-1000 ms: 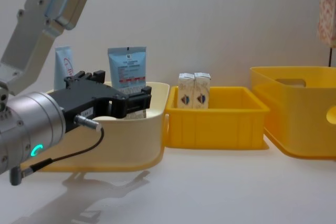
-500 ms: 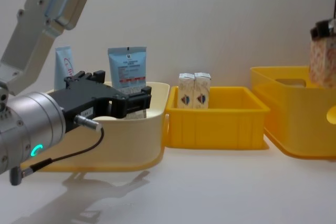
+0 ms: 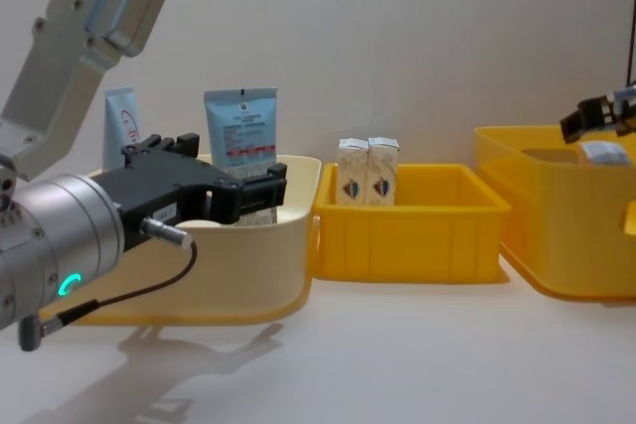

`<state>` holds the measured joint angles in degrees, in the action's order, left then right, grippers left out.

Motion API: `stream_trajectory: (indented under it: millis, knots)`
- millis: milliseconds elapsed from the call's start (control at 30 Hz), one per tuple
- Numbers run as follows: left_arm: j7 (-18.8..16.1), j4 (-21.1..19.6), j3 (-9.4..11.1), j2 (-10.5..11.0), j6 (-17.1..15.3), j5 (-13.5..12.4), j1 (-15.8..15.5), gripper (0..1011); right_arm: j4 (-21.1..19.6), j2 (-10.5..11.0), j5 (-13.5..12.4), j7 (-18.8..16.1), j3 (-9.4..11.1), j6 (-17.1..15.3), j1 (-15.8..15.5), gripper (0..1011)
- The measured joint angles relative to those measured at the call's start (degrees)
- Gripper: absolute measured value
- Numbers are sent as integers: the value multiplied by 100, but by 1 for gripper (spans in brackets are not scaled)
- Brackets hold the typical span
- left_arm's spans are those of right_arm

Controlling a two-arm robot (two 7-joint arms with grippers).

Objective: Bimanual collaborative sorting of washing and personal care products

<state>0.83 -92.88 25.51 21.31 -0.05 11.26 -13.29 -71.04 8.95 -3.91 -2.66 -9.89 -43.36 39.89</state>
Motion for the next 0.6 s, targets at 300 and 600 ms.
stream_trajectory:
  millis: [300,600]
  knots:
    - [0,0,0,0,0,0,0,1002,130,-34,-26,-61,6,-106,23,854]
    - [0,0,0,0,0,0,0,1002,47,-39,-19,-71,30,-90,-19,1001]
